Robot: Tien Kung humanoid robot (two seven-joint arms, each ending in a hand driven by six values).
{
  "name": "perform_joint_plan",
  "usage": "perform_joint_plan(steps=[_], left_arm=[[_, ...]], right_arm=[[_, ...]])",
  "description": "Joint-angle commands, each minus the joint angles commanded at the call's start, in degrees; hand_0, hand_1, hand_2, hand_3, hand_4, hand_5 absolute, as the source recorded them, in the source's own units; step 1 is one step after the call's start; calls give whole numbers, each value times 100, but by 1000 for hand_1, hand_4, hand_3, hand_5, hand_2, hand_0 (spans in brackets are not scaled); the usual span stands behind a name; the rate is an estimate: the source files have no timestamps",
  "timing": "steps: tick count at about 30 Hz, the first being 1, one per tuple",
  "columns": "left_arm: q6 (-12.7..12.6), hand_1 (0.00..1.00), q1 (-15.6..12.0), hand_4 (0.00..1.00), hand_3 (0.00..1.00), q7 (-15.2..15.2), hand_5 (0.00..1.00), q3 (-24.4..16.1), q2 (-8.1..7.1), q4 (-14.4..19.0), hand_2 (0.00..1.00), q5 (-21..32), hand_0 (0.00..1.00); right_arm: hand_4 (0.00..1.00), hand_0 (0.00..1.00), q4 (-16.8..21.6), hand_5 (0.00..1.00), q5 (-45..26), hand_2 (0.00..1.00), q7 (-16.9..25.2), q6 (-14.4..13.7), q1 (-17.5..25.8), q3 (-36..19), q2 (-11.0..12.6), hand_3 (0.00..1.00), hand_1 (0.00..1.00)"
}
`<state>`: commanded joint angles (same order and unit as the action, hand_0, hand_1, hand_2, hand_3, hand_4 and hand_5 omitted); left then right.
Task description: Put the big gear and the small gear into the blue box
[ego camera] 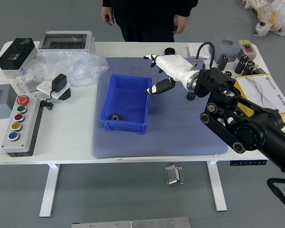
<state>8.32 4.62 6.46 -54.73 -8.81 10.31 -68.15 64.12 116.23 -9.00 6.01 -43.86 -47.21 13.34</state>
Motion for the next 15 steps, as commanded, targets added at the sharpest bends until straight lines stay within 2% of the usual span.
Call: perform_joint_plan(steps=[1, 6, 7, 15], left_arm=[[0, 820, 4, 680, 823, -3, 303, -7, 0, 0, 799, -2, 850], [3, 820, 15, 680, 823, -5, 303, -29, 13, 0, 799, -6, 850], [3, 820, 16, 680, 823, -5, 302, -33, 16, 0, 799, -7, 850], [4, 820, 26, 680, 822, -7, 303, -31, 43, 0, 799, 1, 850]], right_arm=[[904, 648, -95, 413, -63, 674, 53, -31, 22, -44, 75, 769, 555], [904, 648, -584, 413, -346, 674, 342, -150, 87, -156, 309, 769, 555], [830, 645, -676, 313, -406, 664, 395, -166, 93, -163, 331, 675, 544], [829, 646, -1342, 313, -700, 659, 702, -265, 98, -159, 306, 669, 543]])
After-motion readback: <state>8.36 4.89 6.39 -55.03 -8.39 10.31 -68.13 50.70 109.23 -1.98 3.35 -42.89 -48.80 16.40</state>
